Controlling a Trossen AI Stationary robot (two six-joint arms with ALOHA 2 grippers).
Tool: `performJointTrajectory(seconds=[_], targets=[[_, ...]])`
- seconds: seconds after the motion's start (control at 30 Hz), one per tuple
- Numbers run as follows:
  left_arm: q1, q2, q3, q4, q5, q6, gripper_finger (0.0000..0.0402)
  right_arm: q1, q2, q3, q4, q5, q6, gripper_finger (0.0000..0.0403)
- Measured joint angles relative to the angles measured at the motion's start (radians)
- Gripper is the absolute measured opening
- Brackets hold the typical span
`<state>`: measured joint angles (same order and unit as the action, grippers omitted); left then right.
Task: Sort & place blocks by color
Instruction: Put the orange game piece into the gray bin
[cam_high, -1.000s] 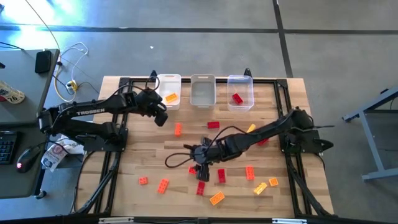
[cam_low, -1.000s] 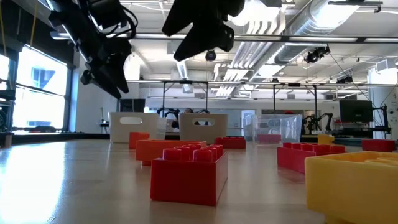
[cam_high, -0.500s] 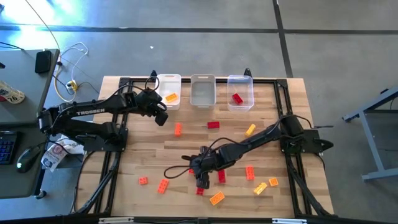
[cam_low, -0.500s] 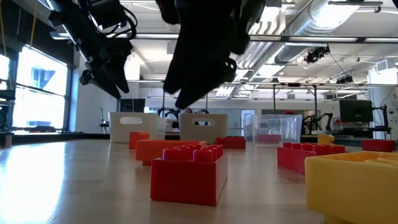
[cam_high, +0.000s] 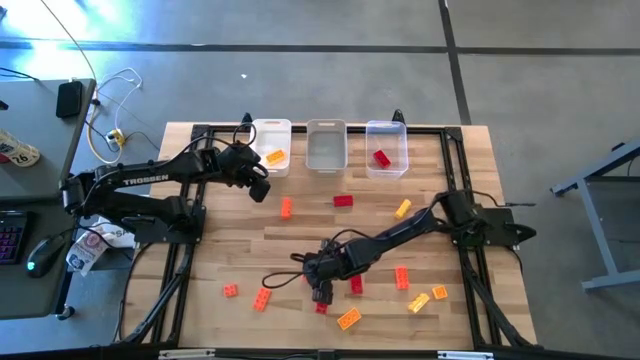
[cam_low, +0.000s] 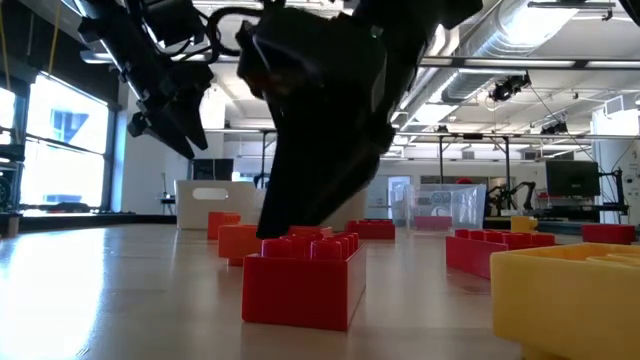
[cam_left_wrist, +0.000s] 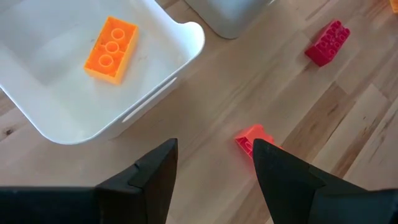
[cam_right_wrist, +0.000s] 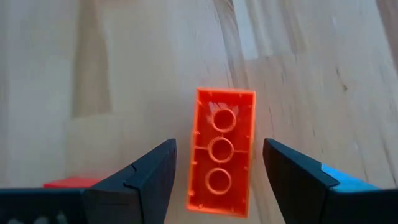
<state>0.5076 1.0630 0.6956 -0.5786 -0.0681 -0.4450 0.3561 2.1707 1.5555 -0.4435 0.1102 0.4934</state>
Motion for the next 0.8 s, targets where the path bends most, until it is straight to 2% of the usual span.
performJointTrajectory(seconds=[0.27, 0.37, 0.5, 0.8], targets=[[0.0, 0.0, 0.0, 0.0, 0.0, 0.002, 0.0195, 0.0, 0.028, 0.002, -0.001, -0.005, 0.018, 0.0216], [0.0, 0.0, 0.0, 0.0, 0.0, 0.002, 0.0195, -0.001, 0.028, 0.002, -0.008, -0.003, 0.022, 0.0178], [0.0, 0.0, 0.0, 0.0, 0.001, 0.001, 0.0195, 0.0, 0.028, 0.003, -0.009, -0.004, 0.021, 0.0106], [0.0, 0.0, 0.0, -0.001, 0.004, 0.002, 0.0195, -0.026, -0.008, -0.002, -0.033, -0.021, -0.025, 0.0104]])
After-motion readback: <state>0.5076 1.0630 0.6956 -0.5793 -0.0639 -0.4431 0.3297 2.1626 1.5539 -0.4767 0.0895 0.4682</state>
